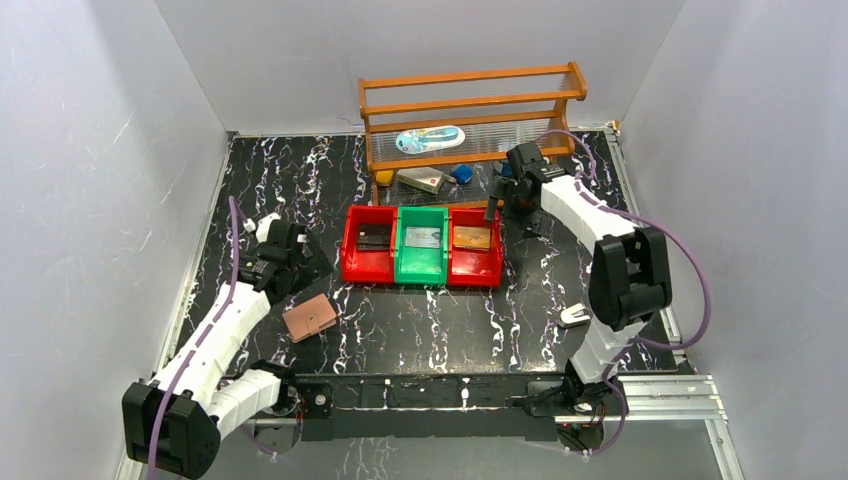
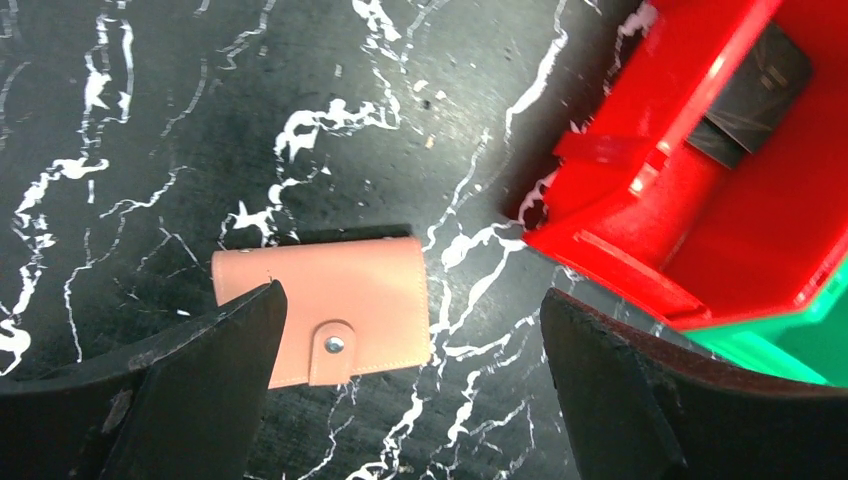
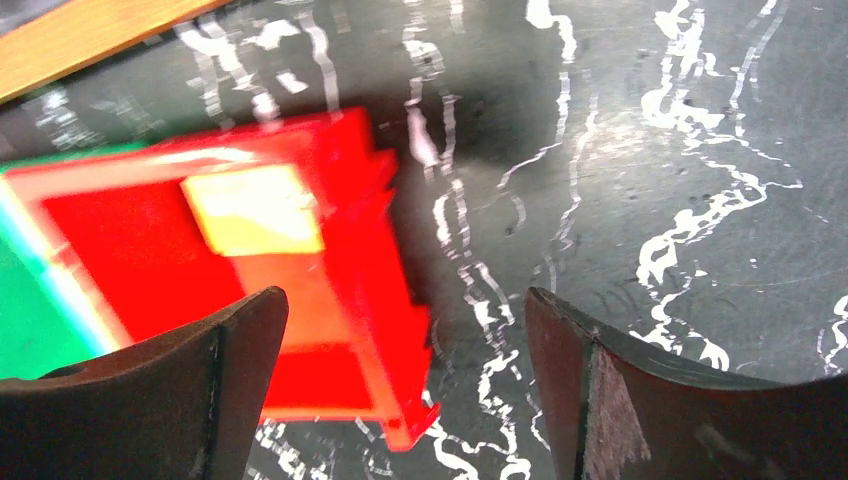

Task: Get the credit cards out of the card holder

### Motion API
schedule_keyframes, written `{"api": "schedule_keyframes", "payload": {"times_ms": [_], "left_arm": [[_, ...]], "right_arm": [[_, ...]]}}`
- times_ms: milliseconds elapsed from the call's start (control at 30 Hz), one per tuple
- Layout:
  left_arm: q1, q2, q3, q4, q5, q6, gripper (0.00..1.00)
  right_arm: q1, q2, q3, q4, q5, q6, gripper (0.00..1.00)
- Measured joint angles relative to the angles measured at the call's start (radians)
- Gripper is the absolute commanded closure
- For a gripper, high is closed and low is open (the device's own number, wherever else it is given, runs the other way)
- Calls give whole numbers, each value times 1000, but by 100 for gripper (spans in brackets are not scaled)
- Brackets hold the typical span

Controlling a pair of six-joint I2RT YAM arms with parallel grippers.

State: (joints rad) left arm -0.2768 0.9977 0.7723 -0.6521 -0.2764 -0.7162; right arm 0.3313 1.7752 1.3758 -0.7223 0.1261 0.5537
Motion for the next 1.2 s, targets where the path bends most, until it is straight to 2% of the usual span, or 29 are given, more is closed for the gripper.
{"api": "schedule_keyframes", "payload": {"times_ms": [200,367,633,800,1000,1200], "left_arm": [[14,10,-62,28,-85,-21,2],[42,100,-95,97,-92,-18,2],[58,192,-147,157,11,-30,2],[66,167,-167,174,66,-54,2],[63,87,-212,194,180,-118,3],[-52,23,-247,202,262,-216,4]], "right_arm": [[7,-141,-17,33,-131,-31,3],[10,-263,-121,50,-224,-26,3],[10,-448,-355,52,-324,65,3],[10,-578,-477,80,-393,146,4],[26,-646,-589,145,-452,226,7],[115,-683,-701,217,-467,327,10]]}}
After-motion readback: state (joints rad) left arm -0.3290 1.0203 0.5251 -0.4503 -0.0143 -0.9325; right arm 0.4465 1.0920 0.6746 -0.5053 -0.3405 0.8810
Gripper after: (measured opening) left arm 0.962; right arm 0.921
